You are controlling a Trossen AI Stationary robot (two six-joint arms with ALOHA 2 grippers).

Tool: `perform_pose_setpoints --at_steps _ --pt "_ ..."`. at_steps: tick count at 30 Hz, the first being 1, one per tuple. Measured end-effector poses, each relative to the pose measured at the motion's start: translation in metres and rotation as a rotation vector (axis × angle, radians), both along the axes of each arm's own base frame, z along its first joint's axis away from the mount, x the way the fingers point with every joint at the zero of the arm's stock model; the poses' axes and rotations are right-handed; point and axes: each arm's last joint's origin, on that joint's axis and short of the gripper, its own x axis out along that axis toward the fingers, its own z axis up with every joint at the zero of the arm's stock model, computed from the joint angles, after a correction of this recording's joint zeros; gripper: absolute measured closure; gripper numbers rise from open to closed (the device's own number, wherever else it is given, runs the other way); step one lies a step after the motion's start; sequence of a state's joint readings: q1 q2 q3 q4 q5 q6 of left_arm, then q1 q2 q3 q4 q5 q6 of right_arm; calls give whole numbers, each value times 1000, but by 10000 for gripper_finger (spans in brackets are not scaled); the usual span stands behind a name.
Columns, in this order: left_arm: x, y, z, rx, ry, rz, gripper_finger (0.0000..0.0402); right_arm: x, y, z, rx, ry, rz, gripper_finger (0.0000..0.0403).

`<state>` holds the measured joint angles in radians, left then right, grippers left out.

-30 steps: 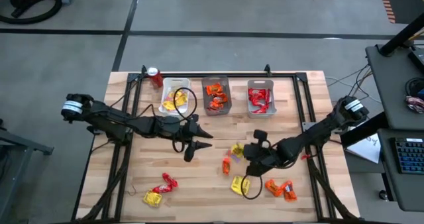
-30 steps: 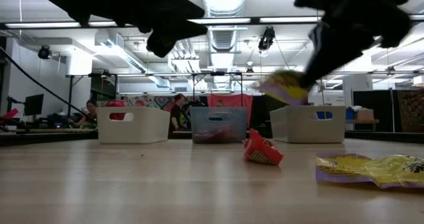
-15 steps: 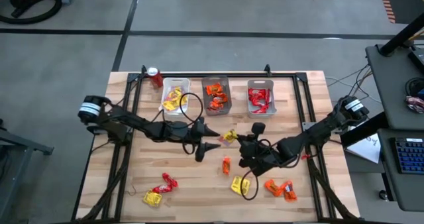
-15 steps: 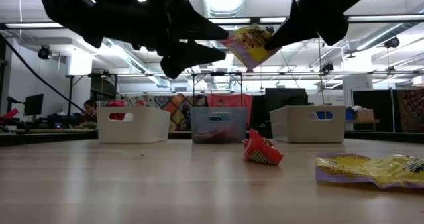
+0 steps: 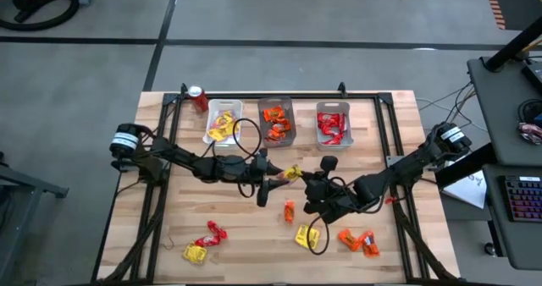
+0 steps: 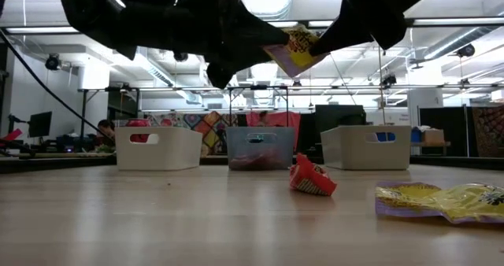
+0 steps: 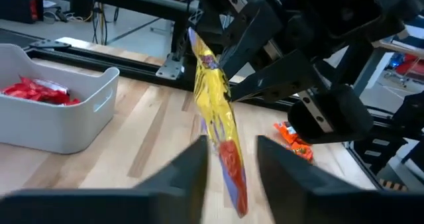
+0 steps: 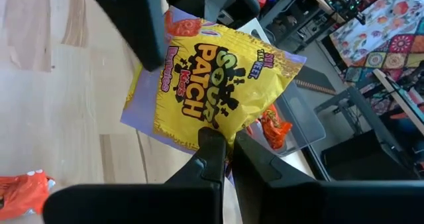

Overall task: Sort candy
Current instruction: Put the yellow candy into the white bin

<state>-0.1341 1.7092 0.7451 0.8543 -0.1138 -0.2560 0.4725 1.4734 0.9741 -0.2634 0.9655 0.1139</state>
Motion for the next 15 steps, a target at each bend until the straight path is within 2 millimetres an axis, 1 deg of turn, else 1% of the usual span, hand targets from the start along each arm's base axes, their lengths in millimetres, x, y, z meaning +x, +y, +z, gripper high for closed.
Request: perform_pose_setpoints --at_steps 3,4,6,8,11,15 --pt "0 0 1 17 -1 -2 373 0 0 0 18 -17 -9 390" --pt "-1 0 1 19 -1 -2 387 0 0 0 24 -22 -11 390" --pt "-1 0 1 23 -1 -2 389 0 0 0 39 -32 -17 388" --pt "-1 0 2 22 -1 -2 394 1 0 0 55 -44 -29 378" --pt "-2 2 2 25 12 2 399 1 -2 2 81 -65 -48 348" --pt "-6 9 7 31 63 22 400 0 -6 9 99 -97 -65 302"
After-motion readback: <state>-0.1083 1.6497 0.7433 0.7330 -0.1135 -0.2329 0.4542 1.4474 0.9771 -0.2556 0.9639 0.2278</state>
